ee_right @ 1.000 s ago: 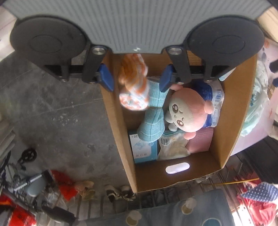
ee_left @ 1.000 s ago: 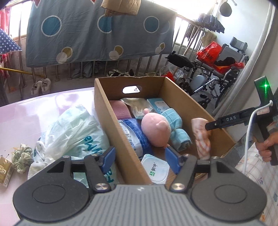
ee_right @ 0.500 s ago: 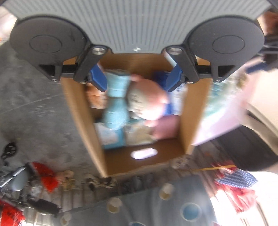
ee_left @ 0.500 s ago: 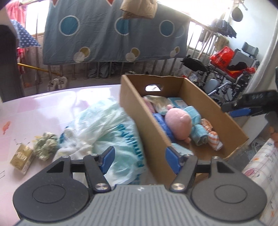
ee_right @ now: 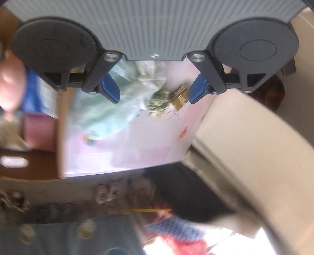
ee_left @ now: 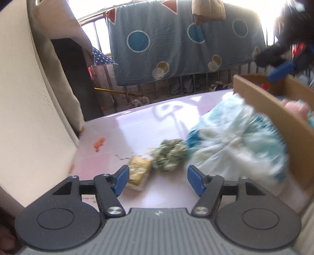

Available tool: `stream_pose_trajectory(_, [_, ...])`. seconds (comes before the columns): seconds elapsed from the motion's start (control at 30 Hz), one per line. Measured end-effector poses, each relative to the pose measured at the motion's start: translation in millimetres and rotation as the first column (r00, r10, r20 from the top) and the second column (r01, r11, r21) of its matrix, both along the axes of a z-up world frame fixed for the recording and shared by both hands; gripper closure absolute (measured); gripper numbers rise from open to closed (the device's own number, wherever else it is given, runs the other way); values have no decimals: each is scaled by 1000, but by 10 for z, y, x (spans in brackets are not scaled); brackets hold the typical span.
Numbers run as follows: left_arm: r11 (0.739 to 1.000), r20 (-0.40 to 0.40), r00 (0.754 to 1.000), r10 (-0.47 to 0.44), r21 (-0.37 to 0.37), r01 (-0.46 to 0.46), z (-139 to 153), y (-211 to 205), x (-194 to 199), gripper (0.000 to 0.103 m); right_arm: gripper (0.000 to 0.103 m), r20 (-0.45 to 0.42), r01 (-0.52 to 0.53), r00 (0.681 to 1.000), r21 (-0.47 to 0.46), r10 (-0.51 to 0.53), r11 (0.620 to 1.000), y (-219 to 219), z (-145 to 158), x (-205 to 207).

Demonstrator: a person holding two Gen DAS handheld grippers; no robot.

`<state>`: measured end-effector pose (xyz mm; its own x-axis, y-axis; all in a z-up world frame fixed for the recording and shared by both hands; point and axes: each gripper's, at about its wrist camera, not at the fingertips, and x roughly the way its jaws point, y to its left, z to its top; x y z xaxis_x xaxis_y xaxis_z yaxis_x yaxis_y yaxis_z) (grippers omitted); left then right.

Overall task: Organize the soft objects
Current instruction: 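Close the right tool on the green scrunchie while the left grasps the gold tissue pack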

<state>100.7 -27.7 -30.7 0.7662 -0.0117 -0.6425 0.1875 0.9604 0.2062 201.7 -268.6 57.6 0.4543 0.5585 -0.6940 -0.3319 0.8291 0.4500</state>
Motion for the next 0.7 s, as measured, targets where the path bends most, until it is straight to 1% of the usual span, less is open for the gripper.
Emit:
stream_pose_trajectory(0.07, [999, -10, 1000, -20, 43, 21, -92, 118, 107, 31, 20, 6, -100, 995, -71, 100, 993, 452, -62, 204])
stream_pose_trajectory(0.13, [997, -27, 998, -52, 53, 53, -182, 204, 226, 28, 19, 3, -191, 981, -157, 194, 969, 868, -166, 399])
stream_pose_trajectory(0.17, [996, -35, 997, -69, 54, 71, -229, 231, 296, 25, 18, 3, -233, 971, -204, 239, 951, 1063, -229, 483])
stream_pose_trajectory(0.23, [993, -51, 994, -96, 58, 99, -332, 273, 425, 22, 17, -7, -318, 944, -295, 331, 901, 1420, -401, 667])
stream_pose_trajectory(0.33, [991, -90, 989, -116, 54, 121, -518, 314, 645, 22, 17, -46, -398, 909, -384, 414, 833, 1801, -680, 890])
stream_pose_trajectory(0.37, [992, -104, 988, -115, 47, 121, -570, 332, 719, 22, 17, -59, -416, 901, -400, 430, 817, 1885, -797, 965])
stream_pose_trajectory(0.43, [993, -135, 985, -111, 29, 116, -655, 376, 856, 22, 17, -89, -438, 892, -414, 443, 798, 1978, -987, 1090])
stream_pose_trajectory(0.57, [994, -211, 971, -108, -25, 105, -824, 460, 1091, 23, 17, -141, -467, 882, -384, 450, 796, 2039, -1261, 1271])
stream_pose_trajectory(0.7, [996, -244, 966, -88, -33, 82, -914, 502, 1188, 29, 19, -186, -475, 880, -369, 437, 799, 2048, -1498, 1402])
